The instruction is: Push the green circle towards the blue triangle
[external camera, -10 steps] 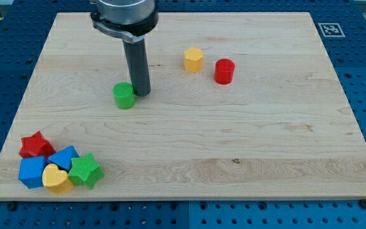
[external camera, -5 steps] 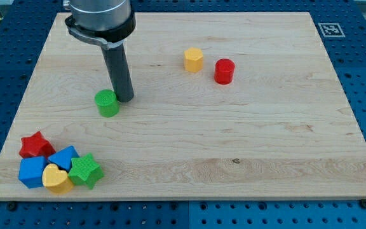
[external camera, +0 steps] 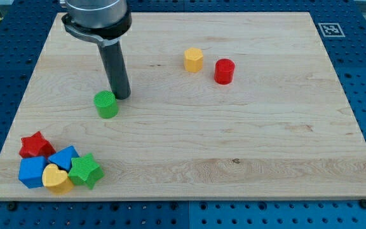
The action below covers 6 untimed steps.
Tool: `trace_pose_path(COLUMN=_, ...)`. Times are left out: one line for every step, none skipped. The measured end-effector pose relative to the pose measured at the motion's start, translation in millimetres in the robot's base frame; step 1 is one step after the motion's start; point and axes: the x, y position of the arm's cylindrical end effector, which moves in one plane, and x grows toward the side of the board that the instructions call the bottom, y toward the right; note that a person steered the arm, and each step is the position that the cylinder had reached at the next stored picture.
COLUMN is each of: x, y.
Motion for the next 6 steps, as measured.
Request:
trace_pose_path(x=11, y=-4)
trace_pose_path(x=19, y=-4)
trace_pose_path(x=25, y=-4)
trace_pose_path(x=17, y=-4)
trace_pose_path(x=11, y=-9)
trace_pose_path(x=26, y=-10)
